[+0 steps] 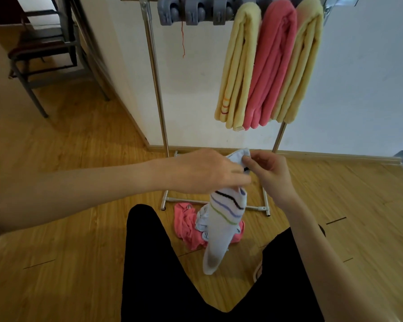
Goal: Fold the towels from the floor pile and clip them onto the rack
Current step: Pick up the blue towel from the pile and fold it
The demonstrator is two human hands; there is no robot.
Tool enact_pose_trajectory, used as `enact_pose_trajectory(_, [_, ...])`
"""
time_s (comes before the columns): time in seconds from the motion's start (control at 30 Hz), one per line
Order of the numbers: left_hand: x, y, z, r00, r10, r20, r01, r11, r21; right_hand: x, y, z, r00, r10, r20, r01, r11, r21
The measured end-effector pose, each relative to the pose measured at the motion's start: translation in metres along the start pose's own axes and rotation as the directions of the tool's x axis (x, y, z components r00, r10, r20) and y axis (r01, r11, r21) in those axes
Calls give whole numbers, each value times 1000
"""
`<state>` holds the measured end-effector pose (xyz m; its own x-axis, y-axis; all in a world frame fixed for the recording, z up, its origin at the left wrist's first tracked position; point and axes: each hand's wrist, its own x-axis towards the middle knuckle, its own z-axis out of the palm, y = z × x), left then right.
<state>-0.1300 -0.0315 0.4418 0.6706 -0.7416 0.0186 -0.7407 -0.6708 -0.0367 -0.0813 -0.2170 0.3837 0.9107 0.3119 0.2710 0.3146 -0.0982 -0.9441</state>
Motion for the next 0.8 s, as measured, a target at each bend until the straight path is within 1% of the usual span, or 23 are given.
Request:
enact_pose_trajectory(0.03, [-2,-3,-6,992,-19,-126,11,998,-61,-1,-3,1,1000,-16,-4,16,1000,12])
enact_pose_trajectory(0.07, [-5,-6,-8,978,-58,-200,32,991,-133,-2,-5,1,1000,-28,-11,29,999,28])
enact_pose_trajectory(0.1, [-7,-9,-8,966,-106,-235,67,983,-169,-3,-7,1,999,-36,-15,37,998,49])
enact_pose_trajectory(0.17, [-5,-6,-12,942,-208,-264,131,950,-283,-5,-11,2,999,-51,-9,51,995,89])
enact_pose_trajectory(0.3, [-4,-6,-8,883,-304,-358,171,918,-359,-8,-14,4,997,-75,0,74,988,139])
enact_pose_trajectory(0.43, [-2,-5,-5,852,-361,-378,218,903,-371,-11,-15,6,1000,-29,9,26,977,214])
enact_pose_trajectory(0.57, [0,-5,-6,839,-378,-391,231,899,-373,-14,-17,5,1000,2,13,-5,962,273])
enact_pose_trajectory(0.73, [9,-6,-8,819,-403,-407,251,891,-378,-14,-19,-1,999,-6,52,-10,951,308])
enact_pose_trajectory(0.8, [15,-8,-12,801,-411,-435,251,891,-379,-13,-22,-2,998,-42,48,29,966,255])
